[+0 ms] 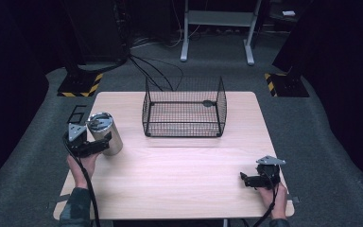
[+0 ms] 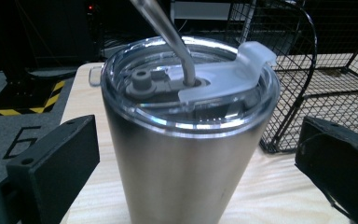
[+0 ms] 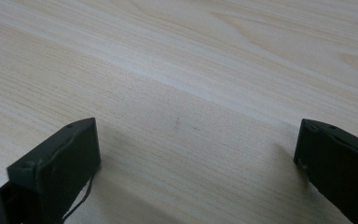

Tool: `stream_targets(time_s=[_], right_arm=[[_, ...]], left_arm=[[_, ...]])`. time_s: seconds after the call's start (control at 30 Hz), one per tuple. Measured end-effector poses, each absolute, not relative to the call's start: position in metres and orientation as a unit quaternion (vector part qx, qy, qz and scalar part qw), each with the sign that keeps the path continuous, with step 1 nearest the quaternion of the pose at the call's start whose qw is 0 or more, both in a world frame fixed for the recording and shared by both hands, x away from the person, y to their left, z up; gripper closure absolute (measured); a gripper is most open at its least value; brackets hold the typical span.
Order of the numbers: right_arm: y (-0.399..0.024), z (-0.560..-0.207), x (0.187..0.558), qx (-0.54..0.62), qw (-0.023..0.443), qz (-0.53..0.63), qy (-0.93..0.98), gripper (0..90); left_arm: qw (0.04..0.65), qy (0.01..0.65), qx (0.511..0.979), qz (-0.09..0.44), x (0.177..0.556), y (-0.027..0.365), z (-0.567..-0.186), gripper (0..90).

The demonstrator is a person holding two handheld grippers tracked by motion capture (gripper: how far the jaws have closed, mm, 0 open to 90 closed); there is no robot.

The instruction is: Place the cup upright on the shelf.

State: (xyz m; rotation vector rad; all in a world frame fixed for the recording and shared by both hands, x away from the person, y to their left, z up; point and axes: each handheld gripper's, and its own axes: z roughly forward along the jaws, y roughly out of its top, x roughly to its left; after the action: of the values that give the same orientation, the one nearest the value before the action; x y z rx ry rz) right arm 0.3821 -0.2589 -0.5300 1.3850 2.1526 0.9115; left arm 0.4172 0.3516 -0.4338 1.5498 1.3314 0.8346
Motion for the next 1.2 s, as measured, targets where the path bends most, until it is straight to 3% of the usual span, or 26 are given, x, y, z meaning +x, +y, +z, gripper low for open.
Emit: stream_targets(time_s=[1.2], right_arm=[[-0.259,-0.530,0.382,0.499,0.210,0.327,0.774,0.0]], left_arm=[[0.447,0.564,0.579,0.383,0.447,0.336,-0.448,1.6]])
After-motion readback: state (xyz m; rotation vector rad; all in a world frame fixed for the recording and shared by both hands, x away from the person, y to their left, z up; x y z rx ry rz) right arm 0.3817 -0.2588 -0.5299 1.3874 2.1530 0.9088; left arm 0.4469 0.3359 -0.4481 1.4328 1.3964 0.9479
